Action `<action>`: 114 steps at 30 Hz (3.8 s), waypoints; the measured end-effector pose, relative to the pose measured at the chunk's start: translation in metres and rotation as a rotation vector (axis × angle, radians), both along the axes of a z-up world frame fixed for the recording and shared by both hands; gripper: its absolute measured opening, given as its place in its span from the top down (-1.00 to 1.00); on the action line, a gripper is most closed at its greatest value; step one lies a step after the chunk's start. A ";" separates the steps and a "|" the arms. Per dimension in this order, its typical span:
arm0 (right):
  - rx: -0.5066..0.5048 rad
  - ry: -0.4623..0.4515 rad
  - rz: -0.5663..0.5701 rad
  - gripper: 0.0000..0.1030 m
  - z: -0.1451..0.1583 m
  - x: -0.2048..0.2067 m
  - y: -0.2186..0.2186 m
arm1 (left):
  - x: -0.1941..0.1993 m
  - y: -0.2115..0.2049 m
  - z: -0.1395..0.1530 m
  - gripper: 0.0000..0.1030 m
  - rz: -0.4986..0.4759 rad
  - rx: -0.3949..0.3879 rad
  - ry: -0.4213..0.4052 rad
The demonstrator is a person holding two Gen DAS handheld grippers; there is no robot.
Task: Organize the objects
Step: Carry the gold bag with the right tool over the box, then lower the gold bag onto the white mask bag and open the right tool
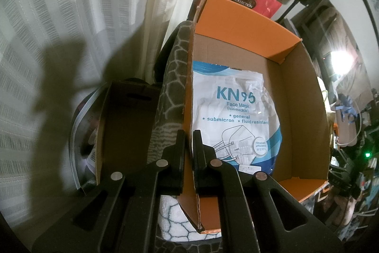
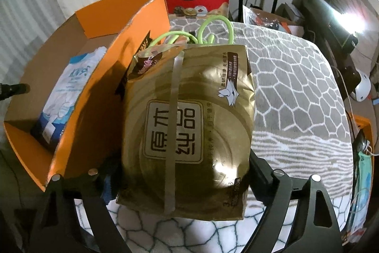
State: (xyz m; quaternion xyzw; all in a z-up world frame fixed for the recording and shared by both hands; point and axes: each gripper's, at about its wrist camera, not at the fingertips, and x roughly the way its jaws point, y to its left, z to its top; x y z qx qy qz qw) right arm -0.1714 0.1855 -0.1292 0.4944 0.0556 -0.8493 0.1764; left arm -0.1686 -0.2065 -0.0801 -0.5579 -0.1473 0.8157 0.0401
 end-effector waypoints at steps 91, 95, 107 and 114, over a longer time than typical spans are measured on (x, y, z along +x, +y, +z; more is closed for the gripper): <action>-0.250 -0.261 -0.057 -0.74 0.006 -0.124 -0.242 | -0.001 -0.003 -0.002 0.90 0.010 0.014 0.004; -0.244 -0.268 -0.038 -0.78 0.007 -0.123 -0.242 | -0.002 -0.003 -0.003 0.90 0.010 0.010 0.003; -0.230 -0.142 -0.006 -0.78 0.044 -0.106 -0.236 | -0.001 0.000 -0.004 0.90 0.012 0.000 0.001; -0.199 -0.074 0.036 -0.93 0.069 -0.090 -0.234 | -0.001 0.002 -0.004 0.90 0.016 -0.006 -0.003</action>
